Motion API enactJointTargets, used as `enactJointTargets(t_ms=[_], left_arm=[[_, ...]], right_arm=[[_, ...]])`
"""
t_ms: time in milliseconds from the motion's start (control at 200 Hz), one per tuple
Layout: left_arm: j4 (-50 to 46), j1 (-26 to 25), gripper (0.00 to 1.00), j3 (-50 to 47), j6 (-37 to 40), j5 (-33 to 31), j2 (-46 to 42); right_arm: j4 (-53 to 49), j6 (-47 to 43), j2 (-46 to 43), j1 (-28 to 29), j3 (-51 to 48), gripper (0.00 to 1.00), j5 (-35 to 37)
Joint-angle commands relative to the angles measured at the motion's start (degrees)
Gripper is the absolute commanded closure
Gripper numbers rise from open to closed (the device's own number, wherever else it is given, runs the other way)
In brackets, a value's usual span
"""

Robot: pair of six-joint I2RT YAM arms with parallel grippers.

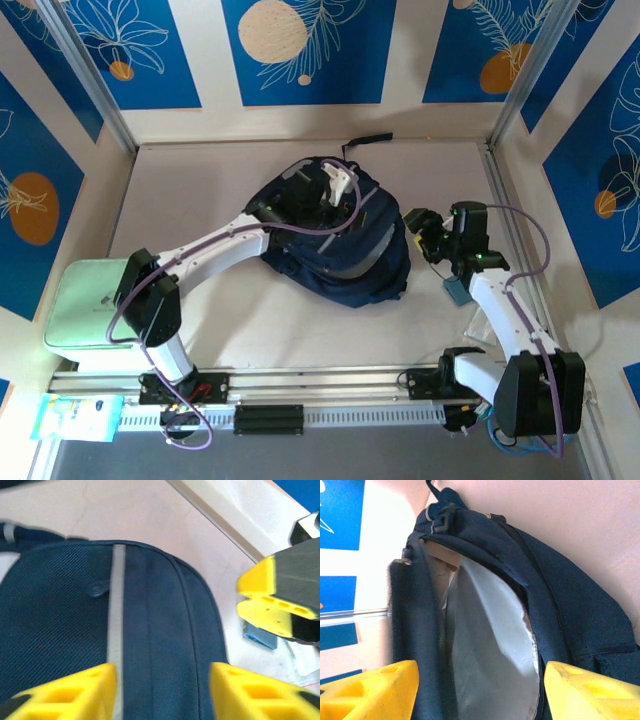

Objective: Pack the student bag
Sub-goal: Close the student bag at the center of the table, then rotate the student bag at the center of the table.

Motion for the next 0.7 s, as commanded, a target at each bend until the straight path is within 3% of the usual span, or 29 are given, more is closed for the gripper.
enactJointTargets(t_ms=[0,110,265,480,695], left_arm=[[0.35,1.47,0.33,-2.33,-4.8,4.4,-1.09],[-0.84,3.99,0.21,-6.03,-8.45,3.71,-4.57],[2.67,10.91,0.19,-17.74,-18.03,4.07,-11.74],[17.85,19.47,0.16,-37.99,-34.44,4.78,-20.69],[22.01,21.28,0.15,-40.92,-41.4,3.61,-18.87]], right_arm=[[-8.25,-6.79,-0.19,-0.12,4.85,0.32,-0.03],[-9.63,-8.55,1.14,0.45,7.04,0.31,-1.55],[-9.4,-9.15,3.36,2.4,7.59,0.31,-3.01],[-8.3,-8.44,6.49,5.58,7.91,0.31,-4.05],[-8.17,-8.32,8.73,7.33,9.38,0.33,-5.39]])
